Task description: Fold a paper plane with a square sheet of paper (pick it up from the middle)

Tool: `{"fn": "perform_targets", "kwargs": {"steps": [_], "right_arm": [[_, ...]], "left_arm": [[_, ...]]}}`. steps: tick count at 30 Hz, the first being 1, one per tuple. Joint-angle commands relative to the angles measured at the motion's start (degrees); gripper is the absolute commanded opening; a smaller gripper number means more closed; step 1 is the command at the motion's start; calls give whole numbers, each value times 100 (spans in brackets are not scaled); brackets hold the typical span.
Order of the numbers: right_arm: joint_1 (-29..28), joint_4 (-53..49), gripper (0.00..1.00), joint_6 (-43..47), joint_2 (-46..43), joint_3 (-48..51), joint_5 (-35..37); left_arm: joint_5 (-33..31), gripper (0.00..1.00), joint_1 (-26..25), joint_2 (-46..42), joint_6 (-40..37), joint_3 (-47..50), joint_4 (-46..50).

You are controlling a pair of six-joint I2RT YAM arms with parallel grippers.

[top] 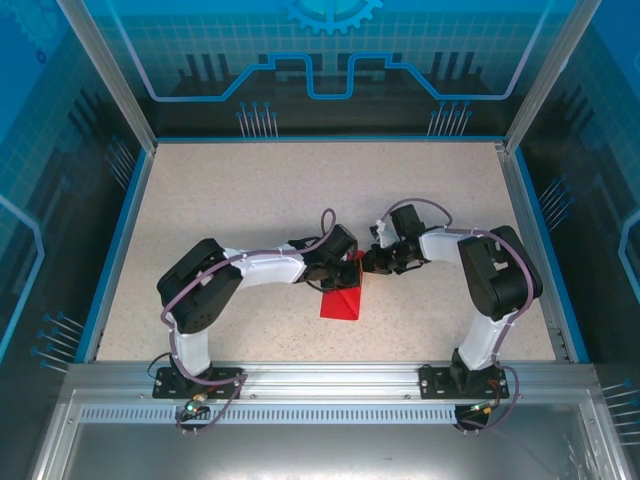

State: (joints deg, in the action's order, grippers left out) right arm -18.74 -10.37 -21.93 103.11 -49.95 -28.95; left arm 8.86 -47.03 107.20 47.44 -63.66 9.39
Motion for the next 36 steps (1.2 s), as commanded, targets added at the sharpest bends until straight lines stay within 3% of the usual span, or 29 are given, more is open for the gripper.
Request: {"fn": "perform_targets", "kwargs": {"steps": [1,36], "right_arm": [[-68,-175,9,121,224,-9,205],[-55,-211,11,128,12,20,164]], "left_arm": [[140,2,-2,181,-74,-200,66],[-189,2,0,551,-235,-247,325]]}}
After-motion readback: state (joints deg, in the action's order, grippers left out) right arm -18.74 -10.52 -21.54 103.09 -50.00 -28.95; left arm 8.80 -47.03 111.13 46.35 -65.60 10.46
